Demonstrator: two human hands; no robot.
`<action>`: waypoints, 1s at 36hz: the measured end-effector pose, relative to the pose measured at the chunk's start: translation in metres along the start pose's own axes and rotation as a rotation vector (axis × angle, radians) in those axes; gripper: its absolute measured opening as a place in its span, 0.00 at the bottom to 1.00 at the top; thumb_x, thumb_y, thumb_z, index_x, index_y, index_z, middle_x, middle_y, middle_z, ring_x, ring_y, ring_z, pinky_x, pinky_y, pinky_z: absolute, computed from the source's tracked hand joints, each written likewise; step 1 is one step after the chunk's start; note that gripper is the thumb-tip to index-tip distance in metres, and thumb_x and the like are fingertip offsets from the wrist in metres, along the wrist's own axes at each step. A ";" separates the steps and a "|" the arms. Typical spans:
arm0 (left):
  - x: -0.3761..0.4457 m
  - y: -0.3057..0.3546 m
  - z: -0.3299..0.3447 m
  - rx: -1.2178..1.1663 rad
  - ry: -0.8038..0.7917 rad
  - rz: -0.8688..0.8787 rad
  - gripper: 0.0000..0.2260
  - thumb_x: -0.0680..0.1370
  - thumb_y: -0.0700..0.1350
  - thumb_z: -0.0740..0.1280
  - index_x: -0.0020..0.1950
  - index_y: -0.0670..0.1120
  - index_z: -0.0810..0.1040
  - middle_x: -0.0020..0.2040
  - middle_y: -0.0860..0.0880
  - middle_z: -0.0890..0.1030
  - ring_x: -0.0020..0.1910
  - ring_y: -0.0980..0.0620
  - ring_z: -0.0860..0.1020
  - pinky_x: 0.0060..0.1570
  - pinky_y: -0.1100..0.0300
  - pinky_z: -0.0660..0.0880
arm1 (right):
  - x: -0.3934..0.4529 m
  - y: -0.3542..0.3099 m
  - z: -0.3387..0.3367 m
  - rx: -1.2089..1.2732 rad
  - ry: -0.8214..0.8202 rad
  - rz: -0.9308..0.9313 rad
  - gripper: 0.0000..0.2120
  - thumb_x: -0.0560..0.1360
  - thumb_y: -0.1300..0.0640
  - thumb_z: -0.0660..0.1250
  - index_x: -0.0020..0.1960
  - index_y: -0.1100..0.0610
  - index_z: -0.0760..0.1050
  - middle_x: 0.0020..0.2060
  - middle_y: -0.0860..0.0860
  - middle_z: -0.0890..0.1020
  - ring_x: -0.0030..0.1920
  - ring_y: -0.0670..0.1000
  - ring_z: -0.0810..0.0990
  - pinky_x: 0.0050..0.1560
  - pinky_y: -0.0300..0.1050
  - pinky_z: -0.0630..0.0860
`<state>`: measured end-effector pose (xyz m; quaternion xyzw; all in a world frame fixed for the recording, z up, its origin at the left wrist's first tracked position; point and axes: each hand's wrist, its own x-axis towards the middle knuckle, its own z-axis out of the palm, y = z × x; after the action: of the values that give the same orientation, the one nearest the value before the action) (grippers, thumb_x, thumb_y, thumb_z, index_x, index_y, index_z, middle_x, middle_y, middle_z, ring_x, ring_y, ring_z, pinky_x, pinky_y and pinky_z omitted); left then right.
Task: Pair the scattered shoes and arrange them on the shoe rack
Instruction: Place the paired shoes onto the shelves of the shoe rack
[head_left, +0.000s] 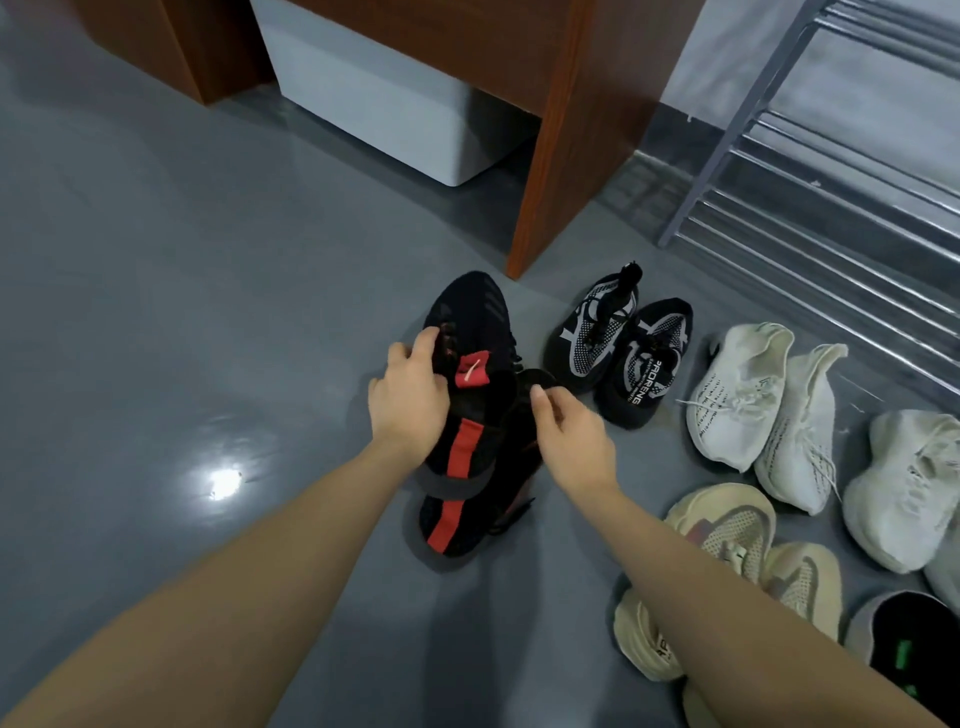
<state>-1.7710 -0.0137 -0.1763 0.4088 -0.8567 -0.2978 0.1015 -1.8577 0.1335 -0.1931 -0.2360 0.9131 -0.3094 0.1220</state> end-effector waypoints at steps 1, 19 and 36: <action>0.001 -0.003 -0.002 -0.005 0.015 0.003 0.24 0.78 0.38 0.58 0.74 0.51 0.62 0.59 0.43 0.72 0.47 0.41 0.76 0.54 0.46 0.73 | 0.001 0.005 0.002 -0.069 -0.009 0.045 0.13 0.80 0.44 0.55 0.46 0.51 0.73 0.40 0.49 0.78 0.44 0.53 0.77 0.43 0.47 0.71; 0.004 -0.031 -0.010 0.144 0.083 0.046 0.22 0.78 0.38 0.57 0.71 0.53 0.68 0.58 0.46 0.77 0.51 0.42 0.77 0.47 0.53 0.71 | -0.017 0.007 0.051 -0.161 -0.262 0.265 0.25 0.76 0.55 0.65 0.69 0.49 0.60 0.57 0.57 0.61 0.50 0.60 0.74 0.48 0.52 0.78; -0.019 0.007 0.045 0.127 -0.089 0.154 0.22 0.78 0.38 0.58 0.71 0.53 0.67 0.60 0.48 0.76 0.53 0.42 0.77 0.49 0.52 0.73 | -0.030 0.069 -0.013 -0.152 -0.100 0.277 0.15 0.70 0.65 0.64 0.54 0.58 0.65 0.54 0.57 0.64 0.33 0.56 0.71 0.42 0.47 0.73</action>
<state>-1.7825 0.0238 -0.2071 0.3338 -0.9064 -0.2520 0.0599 -1.8615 0.2030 -0.2233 -0.1313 0.9505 -0.2076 0.1905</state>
